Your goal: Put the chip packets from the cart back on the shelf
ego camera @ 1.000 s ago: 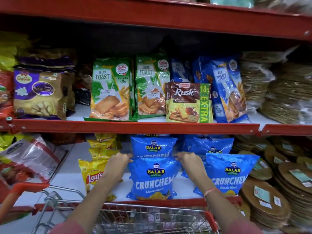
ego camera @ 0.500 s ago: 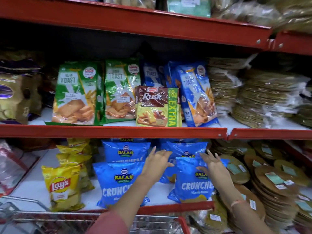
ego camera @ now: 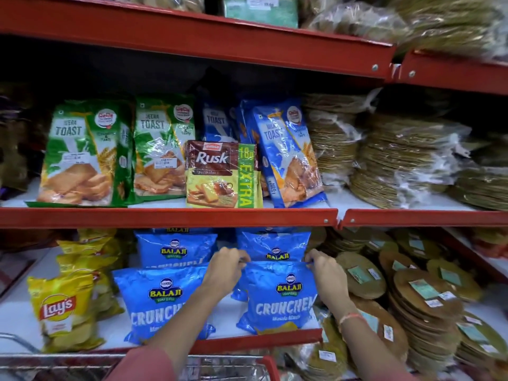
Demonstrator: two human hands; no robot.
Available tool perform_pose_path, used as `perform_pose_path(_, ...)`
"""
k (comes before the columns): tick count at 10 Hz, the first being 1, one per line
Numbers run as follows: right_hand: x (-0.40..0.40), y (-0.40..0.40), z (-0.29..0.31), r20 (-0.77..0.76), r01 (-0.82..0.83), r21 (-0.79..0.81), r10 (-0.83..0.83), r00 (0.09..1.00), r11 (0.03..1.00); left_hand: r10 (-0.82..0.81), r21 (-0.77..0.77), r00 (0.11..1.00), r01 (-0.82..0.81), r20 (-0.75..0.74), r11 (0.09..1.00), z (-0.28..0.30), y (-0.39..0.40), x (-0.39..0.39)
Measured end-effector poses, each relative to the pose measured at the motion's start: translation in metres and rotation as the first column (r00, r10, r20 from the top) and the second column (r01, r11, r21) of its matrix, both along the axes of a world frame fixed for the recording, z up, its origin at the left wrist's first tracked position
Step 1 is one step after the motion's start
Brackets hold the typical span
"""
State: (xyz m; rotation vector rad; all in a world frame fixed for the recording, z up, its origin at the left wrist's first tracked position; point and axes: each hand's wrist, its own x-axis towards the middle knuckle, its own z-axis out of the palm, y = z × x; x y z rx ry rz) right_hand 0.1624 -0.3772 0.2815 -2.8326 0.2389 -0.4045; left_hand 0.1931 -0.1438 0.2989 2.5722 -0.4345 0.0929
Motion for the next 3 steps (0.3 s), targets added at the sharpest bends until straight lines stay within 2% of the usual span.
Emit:
perform_pose_path(2, -0.004, 0.006, 0.004, -0.035, -0.020, 0.047, 0.021, 0.999, 0.999, 0.045, -0.027, 0.999, -0.044, 0.031, 0.999, -0.001, 0.006, -0.008)
perform_pose_path(3, -0.007, 0.014, 0.010, -0.023, -0.067, -0.003, 0.067, 0.997, 0.998, 0.063, -0.086, 0.995, -0.056, 0.079, 0.995, 0.005, 0.014, -0.015)
